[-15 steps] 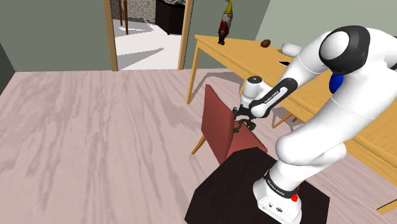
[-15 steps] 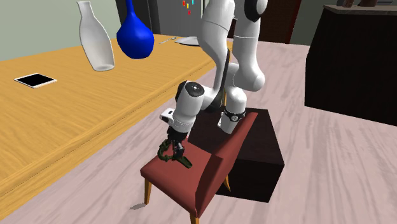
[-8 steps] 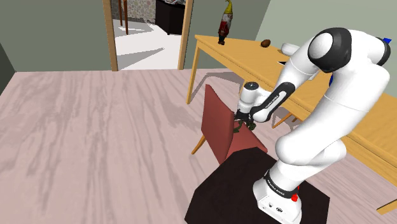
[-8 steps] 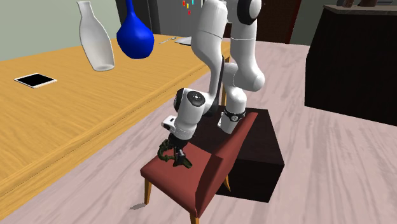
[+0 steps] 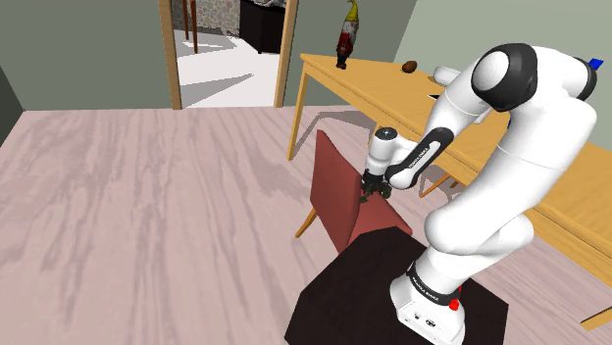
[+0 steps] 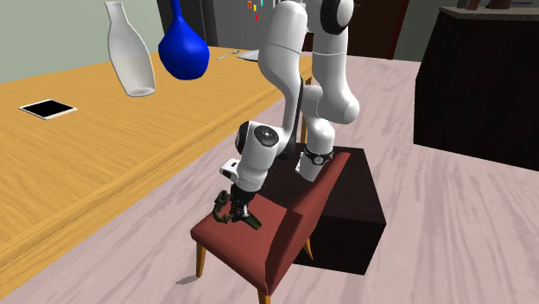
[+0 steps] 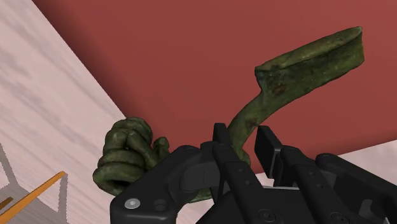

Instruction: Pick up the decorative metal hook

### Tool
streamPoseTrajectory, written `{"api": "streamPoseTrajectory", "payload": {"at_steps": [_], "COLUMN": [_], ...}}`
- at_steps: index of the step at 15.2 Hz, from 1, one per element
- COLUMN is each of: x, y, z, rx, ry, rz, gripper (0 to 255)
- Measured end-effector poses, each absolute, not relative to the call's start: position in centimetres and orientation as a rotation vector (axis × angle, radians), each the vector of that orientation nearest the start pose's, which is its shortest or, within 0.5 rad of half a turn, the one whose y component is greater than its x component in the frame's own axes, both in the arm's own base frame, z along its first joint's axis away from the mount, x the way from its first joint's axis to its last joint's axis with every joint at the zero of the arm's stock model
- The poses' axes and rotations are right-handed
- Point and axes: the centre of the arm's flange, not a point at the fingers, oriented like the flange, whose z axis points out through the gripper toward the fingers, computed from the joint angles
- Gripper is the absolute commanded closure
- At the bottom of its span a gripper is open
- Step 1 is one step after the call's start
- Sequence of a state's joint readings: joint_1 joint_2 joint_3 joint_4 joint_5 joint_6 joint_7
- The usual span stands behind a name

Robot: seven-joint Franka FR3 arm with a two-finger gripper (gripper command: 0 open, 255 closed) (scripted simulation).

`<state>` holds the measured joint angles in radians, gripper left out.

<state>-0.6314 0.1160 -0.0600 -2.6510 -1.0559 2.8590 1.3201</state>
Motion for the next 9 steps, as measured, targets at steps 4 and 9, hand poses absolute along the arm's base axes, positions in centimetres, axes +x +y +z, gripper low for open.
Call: {"api": "streamPoseTrajectory", "payload": {"at_steps": [4,9], "x": [34.4,33.8], "y": [-22.4,-23.1], "z": [20.2,22.4], "rx": [-3.011,-2.997], "ry": [1.621,1.656], "rz": [-0.3,-0.284], "gripper": [255,255]}}
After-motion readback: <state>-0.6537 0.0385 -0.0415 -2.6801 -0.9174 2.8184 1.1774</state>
